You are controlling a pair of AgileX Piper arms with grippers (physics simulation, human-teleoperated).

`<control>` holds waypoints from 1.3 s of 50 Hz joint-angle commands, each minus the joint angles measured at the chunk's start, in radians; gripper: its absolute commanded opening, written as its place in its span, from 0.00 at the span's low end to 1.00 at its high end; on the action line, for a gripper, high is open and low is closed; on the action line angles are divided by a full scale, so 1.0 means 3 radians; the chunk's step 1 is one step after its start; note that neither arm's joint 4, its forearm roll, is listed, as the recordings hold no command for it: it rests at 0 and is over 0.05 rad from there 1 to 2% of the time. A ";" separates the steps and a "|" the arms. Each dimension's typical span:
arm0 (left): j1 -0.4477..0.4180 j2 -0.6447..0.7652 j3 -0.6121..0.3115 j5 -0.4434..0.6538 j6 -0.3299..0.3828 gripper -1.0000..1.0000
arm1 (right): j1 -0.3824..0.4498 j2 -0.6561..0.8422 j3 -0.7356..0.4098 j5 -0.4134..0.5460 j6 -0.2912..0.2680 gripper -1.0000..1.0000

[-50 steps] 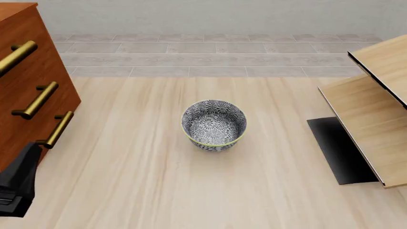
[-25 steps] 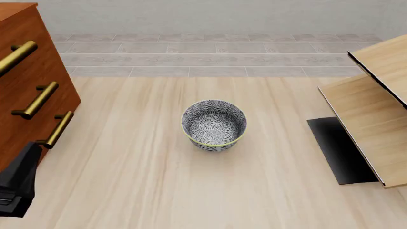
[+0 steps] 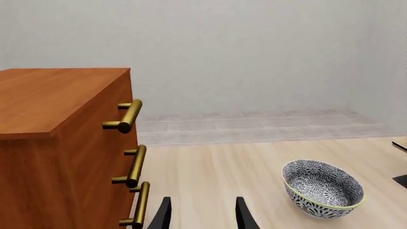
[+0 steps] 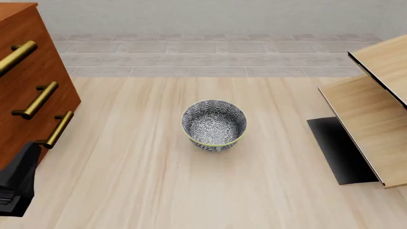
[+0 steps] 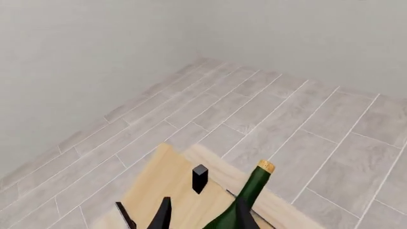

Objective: Put the wine bottle on the wine rack.

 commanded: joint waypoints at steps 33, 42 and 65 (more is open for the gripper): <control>-0.0021 0.0000 0.0000 -0.0012 0.0011 1.00 | 0.0796 -0.0734 0.0064 0.0460 -0.0394 1.00; -0.0020 0.0000 0.0000 -0.0016 0.0015 1.00 | 0.0997 -0.0916 0.0093 0.0555 -0.0417 1.00; -0.0049 0.0000 0.0000 -0.0024 0.0055 1.00 | 0.1613 -0.1650 0.0293 0.0823 -0.0413 1.00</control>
